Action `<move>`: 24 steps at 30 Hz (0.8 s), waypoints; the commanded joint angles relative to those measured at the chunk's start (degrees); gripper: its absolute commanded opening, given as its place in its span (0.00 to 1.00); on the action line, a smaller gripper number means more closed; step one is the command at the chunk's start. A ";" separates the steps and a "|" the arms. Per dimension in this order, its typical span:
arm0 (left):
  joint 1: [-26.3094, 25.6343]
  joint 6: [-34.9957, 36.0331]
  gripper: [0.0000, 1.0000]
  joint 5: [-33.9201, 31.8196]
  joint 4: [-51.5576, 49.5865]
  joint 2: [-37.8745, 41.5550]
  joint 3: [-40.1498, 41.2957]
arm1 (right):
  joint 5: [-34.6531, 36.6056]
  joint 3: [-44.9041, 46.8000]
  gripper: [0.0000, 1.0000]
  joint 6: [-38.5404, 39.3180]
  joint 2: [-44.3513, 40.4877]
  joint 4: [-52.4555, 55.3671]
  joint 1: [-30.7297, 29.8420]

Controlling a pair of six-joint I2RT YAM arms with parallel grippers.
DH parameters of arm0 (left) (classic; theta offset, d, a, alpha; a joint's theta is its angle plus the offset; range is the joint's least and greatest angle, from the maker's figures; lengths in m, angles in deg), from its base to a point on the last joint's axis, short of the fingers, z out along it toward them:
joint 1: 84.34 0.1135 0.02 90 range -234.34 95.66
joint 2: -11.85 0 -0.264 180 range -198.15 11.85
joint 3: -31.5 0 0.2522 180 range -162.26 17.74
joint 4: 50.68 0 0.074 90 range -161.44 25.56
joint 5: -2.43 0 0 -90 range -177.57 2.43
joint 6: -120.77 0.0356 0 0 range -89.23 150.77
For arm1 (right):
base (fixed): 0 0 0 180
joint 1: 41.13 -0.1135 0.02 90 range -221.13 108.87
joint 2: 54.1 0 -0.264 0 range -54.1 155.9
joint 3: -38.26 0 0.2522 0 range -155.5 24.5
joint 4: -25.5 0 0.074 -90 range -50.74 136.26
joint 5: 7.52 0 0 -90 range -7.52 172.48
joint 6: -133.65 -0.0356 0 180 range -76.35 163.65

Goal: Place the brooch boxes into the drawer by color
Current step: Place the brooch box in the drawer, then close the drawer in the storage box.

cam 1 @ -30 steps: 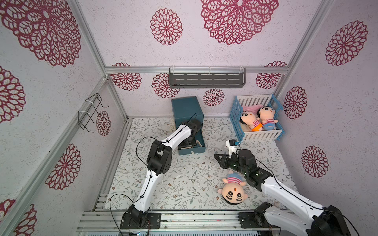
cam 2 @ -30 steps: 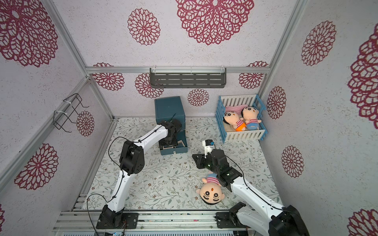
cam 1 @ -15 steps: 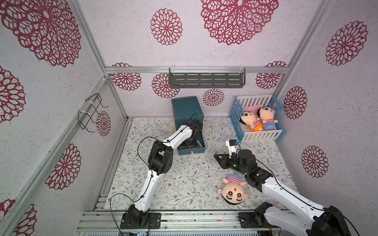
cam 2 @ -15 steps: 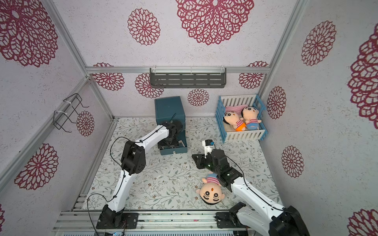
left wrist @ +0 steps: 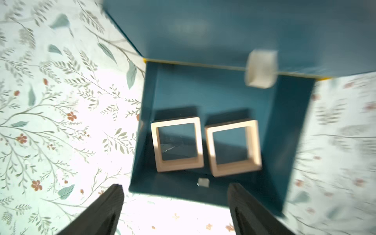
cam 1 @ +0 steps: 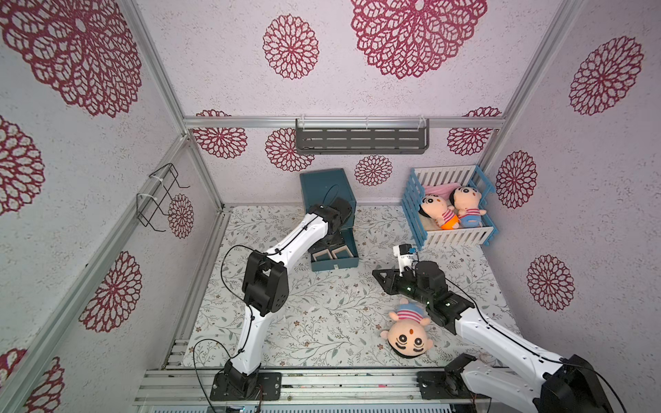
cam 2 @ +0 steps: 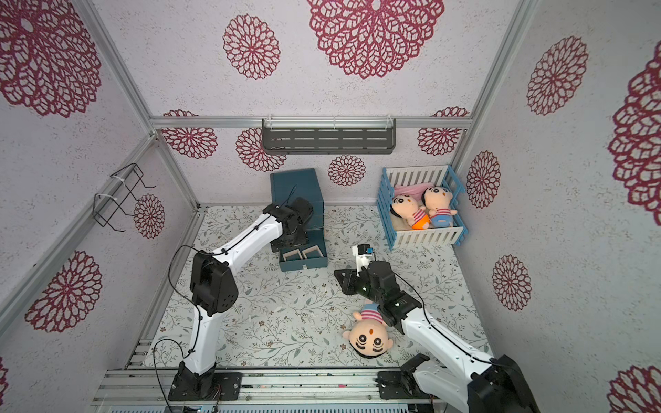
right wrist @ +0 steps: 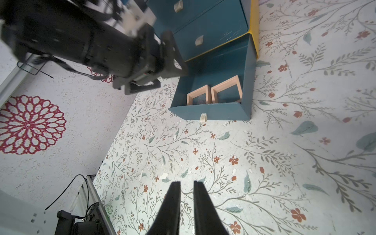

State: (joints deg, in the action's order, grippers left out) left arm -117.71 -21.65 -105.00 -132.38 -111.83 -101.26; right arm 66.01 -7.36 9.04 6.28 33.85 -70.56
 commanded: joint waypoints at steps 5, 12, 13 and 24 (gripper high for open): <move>2.22 0.73 0.88 4.00 13.20 10.54 8.25 | -2.96 1.55 0.18 -5.97 2.90 -6.87 0.25; 8.05 3.99 0.92 11.68 19.08 16.37 9.26 | -6.80 2.40 0.18 -13.41 8.49 -13.60 0.33; 8.91 4.44 0.92 12.60 19.47 16.39 9.07 | -6.90 2.58 0.18 -14.11 8.94 -14.57 0.34; 18.33 6.98 0.92 23.12 21.01 10.70 3.20 | -8.21 3.38 0.18 -24.77 16.35 -23.75 0.24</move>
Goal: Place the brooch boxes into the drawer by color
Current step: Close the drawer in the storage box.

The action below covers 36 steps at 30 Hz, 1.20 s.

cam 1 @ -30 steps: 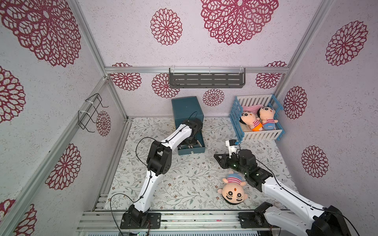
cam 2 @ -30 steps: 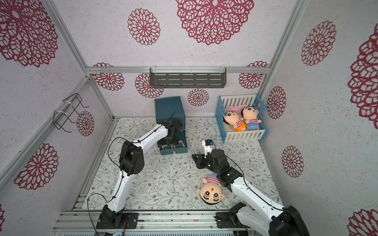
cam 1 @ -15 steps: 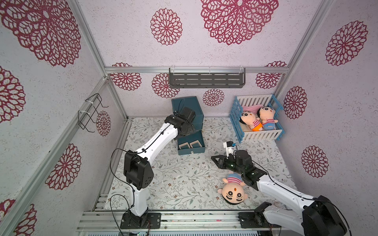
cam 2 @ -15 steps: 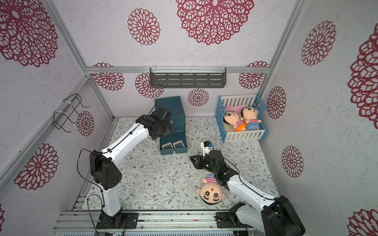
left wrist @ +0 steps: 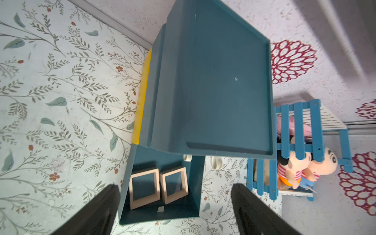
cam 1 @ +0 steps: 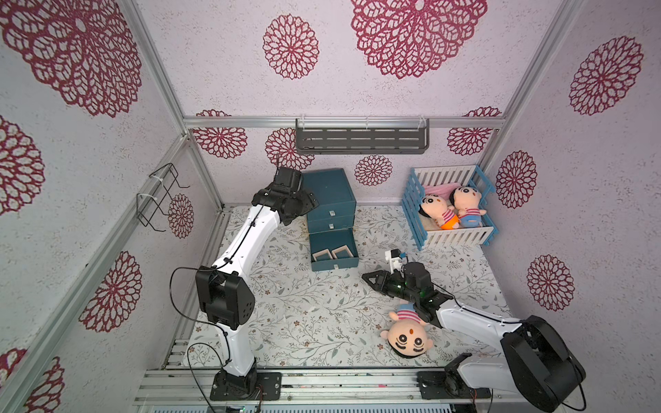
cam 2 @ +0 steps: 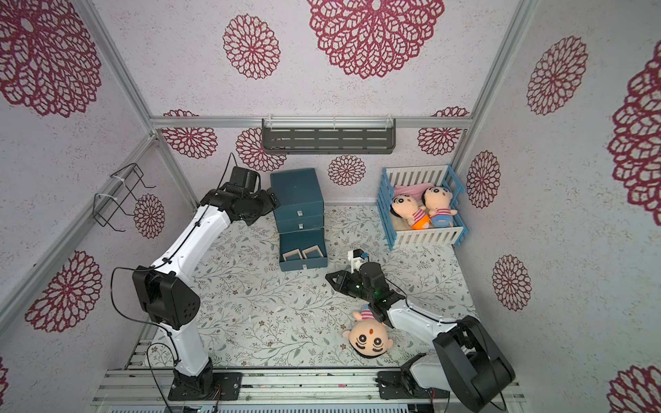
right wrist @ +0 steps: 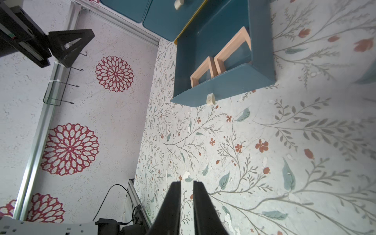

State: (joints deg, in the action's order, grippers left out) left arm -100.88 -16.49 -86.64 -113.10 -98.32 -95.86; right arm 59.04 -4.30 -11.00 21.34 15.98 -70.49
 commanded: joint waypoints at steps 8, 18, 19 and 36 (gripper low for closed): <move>3.90 4.89 0.86 9.65 1.14 -11.65 -9.40 | -1.93 1.21 0.18 -15.66 7.99 -16.05 0.06; 4.71 7.86 0.74 8.02 -2.12 -15.80 -12.42 | 1.94 0.11 0.16 -28.43 17.60 -28.93 -2.48; 4.88 8.05 0.73 7.82 -2.17 -15.64 -11.94 | 2.48 -0.35 0.16 -28.94 18.52 -29.33 -3.05; 6.47 7.26 0.57 11.70 -1.84 -15.60 -10.45 | 15.16 -8.46 0.29 -38.49 33.59 -39.24 -9.48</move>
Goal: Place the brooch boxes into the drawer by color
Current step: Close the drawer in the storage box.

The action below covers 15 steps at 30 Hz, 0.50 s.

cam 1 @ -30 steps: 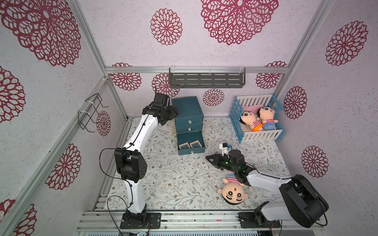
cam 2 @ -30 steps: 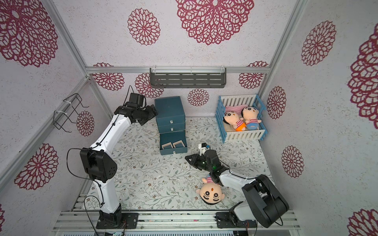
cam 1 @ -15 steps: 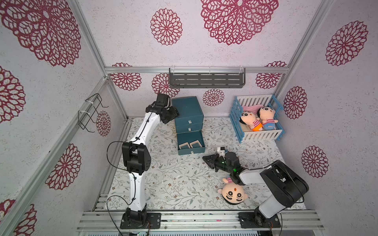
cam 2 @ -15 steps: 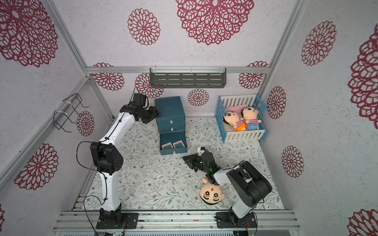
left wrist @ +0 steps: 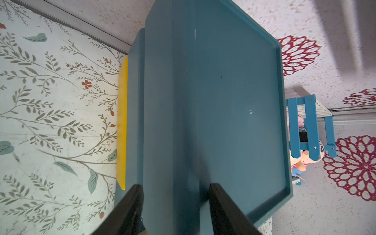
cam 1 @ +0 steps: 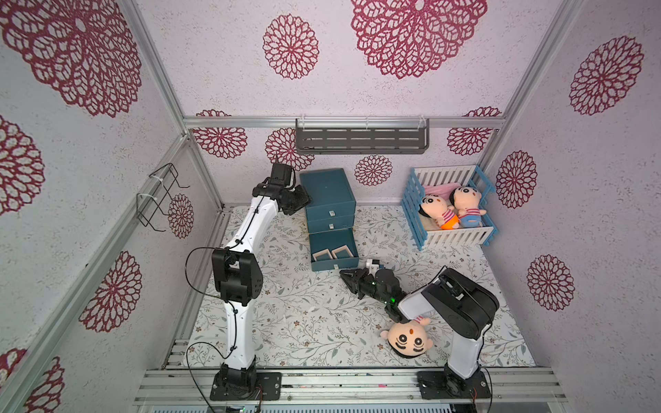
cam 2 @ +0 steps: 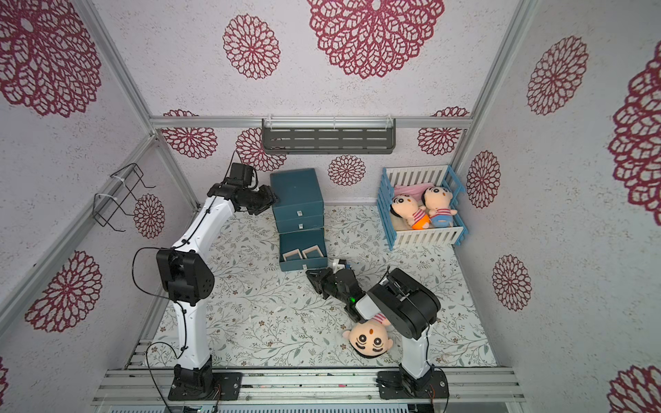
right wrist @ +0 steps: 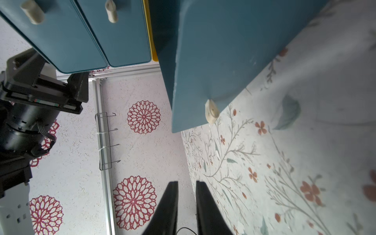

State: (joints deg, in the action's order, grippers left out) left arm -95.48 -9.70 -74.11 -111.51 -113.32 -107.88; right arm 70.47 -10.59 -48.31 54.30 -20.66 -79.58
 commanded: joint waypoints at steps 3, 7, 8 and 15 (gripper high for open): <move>1.12 0.48 0.57 -0.10 -3.29 -0.56 1.26 | 4.82 -3.30 0.36 -1.40 1.55 -0.22 -0.65; 1.29 0.39 0.56 0.58 -3.10 -0.87 1.08 | 5.60 -4.64 0.36 -1.79 3.17 0.48 -1.00; 1.31 0.24 0.56 0.76 -3.05 -0.86 1.08 | 5.57 -5.02 0.36 -1.98 3.75 0.95 -1.07; 1.56 0.00 0.56 1.48 -2.84 -0.91 1.18 | 6.54 -6.09 0.40 -2.86 5.75 1.94 -1.27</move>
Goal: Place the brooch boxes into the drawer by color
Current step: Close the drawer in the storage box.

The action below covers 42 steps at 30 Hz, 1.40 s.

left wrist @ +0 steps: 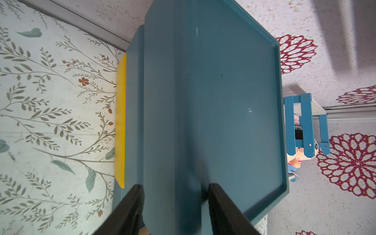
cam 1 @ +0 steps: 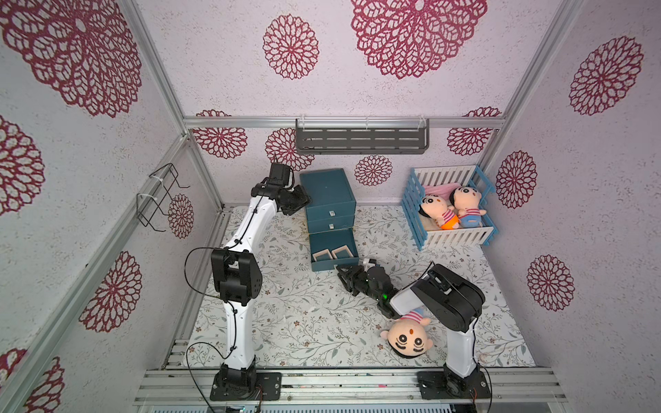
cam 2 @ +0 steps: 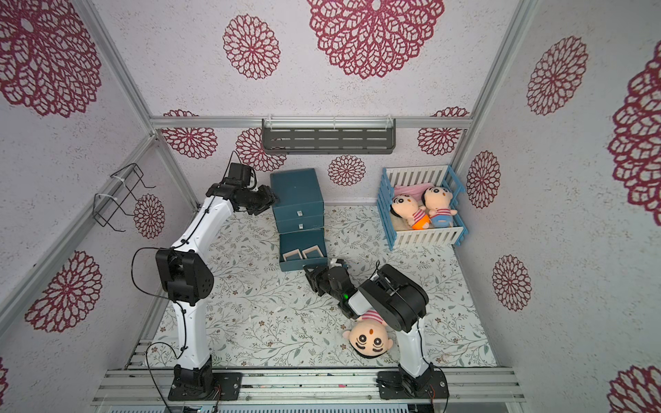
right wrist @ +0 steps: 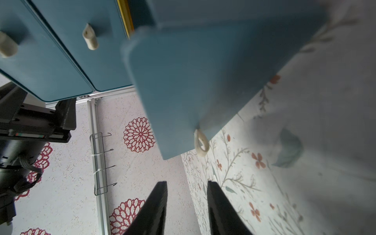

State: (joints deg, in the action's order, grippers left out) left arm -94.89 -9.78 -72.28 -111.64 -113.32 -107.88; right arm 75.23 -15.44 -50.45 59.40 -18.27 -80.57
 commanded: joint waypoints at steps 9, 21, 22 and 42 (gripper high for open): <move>1.05 -0.49 0.56 0.33 -2.30 -1.24 1.01 | 2.09 -4.43 0.38 -1.69 6.10 -5.04 -0.12; 1.08 -0.74 0.56 0.62 -2.12 -1.67 0.83 | 4.19 -5.94 0.26 -1.42 9.10 -8.66 1.16; 1.13 -0.75 0.56 0.71 -2.06 -1.82 0.74 | 4.32 -6.02 0.24 -1.49 9.28 -9.19 1.21; 1.12 -1.04 0.54 1.11 -1.96 -2.26 0.18 | 5.31 -6.21 0.00 -0.47 7.20 -7.77 1.56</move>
State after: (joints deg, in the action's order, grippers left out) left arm -94.52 -11.07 -70.51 -111.62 -113.45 -107.88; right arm 78.66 -20.62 -51.92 68.16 -24.50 -79.50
